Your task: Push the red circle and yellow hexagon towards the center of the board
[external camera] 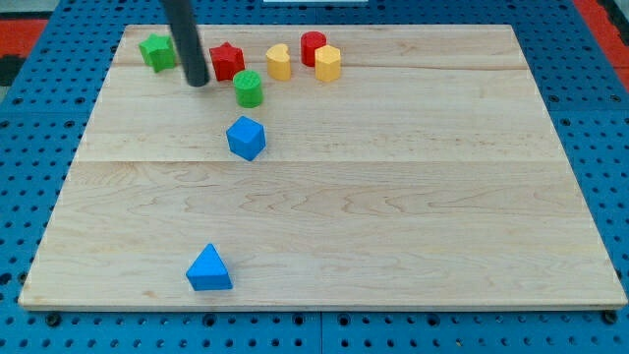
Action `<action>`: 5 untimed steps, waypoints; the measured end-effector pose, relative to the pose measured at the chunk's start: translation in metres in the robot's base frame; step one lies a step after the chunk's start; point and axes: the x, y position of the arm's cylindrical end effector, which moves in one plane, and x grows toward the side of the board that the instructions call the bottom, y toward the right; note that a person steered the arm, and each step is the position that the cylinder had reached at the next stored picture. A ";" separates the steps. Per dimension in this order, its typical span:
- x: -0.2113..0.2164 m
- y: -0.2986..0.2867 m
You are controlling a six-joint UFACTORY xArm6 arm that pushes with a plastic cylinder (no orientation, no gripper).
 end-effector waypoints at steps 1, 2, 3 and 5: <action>-0.013 0.039; -0.042 0.034; -0.077 0.070; -0.076 0.137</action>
